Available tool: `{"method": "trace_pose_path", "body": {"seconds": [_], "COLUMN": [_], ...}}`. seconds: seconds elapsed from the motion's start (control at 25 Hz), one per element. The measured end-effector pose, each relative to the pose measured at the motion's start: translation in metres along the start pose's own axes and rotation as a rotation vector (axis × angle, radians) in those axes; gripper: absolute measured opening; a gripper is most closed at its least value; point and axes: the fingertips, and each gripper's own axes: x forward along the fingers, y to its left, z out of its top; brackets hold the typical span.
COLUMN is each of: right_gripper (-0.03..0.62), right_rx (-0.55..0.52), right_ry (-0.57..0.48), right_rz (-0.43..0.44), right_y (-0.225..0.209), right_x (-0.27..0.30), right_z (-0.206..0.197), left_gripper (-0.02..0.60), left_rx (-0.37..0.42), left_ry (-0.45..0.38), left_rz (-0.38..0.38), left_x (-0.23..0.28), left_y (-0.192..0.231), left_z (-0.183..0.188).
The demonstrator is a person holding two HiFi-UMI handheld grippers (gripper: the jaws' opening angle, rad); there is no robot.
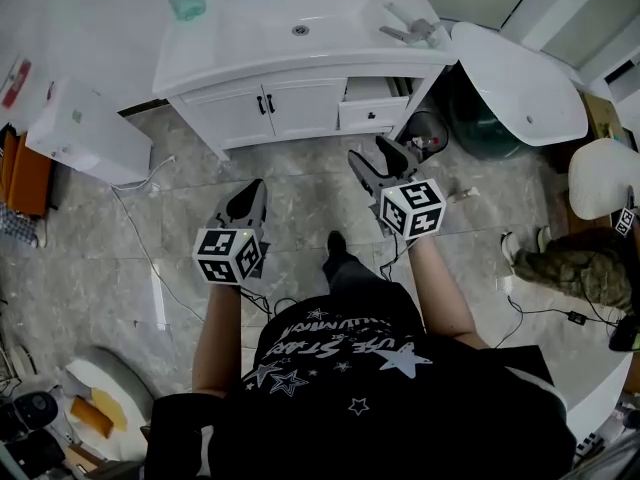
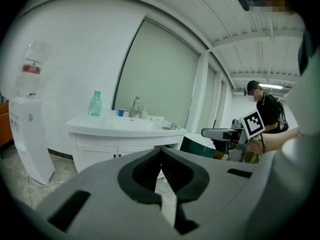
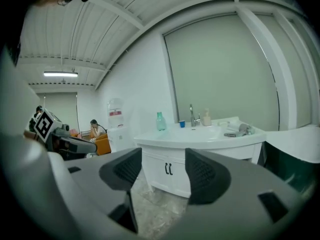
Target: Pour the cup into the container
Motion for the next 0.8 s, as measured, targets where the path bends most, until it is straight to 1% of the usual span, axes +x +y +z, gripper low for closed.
{"method": "trace_pose_path", "body": {"seconds": [0.12,0.2,0.52,0.8], "right_gripper": [0.305,0.313,0.313,0.313], "right_rx": [0.017,0.023,0.017,0.01], "right_ry": [0.006,0.01,0.002,0.0], "right_rz": [0.01,0.02,0.071,0.123], "right_y": [-0.019,-0.032,-0.075,-0.112], "right_x": [0.02,0.033,0.093,0.139], "right_z": [0.006,0.011,0.034,0.047], "left_gripper": [0.011,0.011,0.011,0.011], "left_rx": [-0.003,-0.005,0.006,-0.007], "left_ry": [-0.003,-0.007,-0.017,-0.031], "left_rz": [0.01,0.018,0.065,0.113], "left_x": [0.023,0.036,0.087,0.134], "left_y": [0.007,0.01,0.035,0.051], "left_z": [0.013,0.022,0.054,0.069]}}
